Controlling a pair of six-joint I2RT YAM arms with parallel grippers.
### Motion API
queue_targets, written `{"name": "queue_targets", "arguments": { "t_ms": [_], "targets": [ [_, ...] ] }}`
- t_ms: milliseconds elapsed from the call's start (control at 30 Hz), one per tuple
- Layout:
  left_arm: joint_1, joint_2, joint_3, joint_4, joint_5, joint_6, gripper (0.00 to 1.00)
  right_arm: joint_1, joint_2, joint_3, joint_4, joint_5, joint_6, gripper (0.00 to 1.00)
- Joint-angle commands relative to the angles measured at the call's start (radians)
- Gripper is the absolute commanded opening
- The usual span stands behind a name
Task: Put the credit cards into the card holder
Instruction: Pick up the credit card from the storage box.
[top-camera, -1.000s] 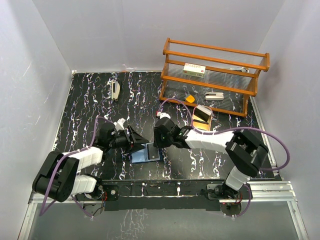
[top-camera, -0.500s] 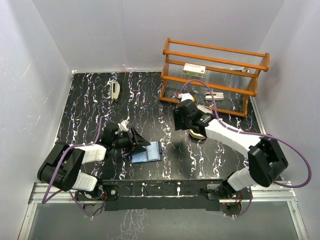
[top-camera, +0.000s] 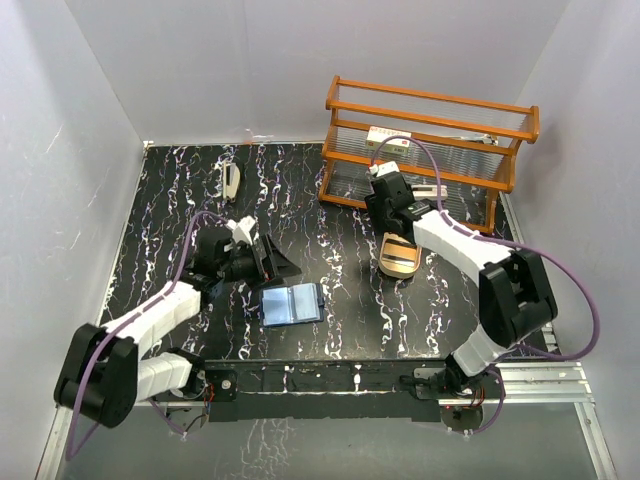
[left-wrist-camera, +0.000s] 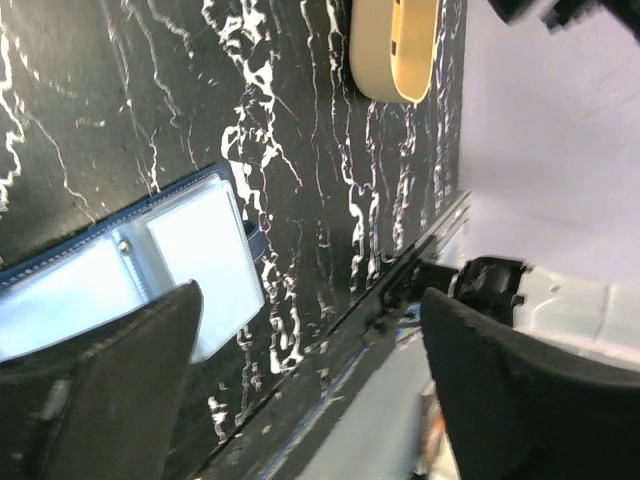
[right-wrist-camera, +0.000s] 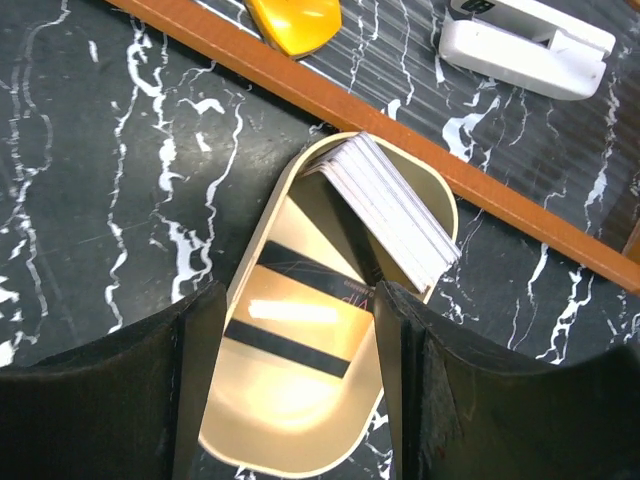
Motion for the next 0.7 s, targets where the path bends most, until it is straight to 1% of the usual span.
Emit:
{"name": "queue_targets", "arguments": {
  "t_ms": [0,100,200,433,667],
  "targets": [
    [-0.002,-0.102,0.102,-0.246,-0.069,0.143,0.98,-0.023,0.051,0.083,0.023,0.062,-0.101,0.59],
    [-0.002,-0.148,0.138,-0.344,-0.103,0.189,0.99,-0.030,0.101,0.116,0.008,0.081,-0.132,0.59],
    [-0.002,-0.185,0.156,-0.406,-0.117,0.210,0.99,-0.040,0.139,0.133,0.001,0.099,-0.162,0.60],
    [-0.002,-0.248,0.170,-0.473,-0.143,0.241,0.99,-0.064,0.200,0.148,-0.013,0.106,-0.216,0.60],
    [-0.002,-0.248,0.170,-0.507,-0.153,0.269,0.99,-0.073,0.244,0.162,-0.024,0.125,-0.231,0.60]
  ]
}}
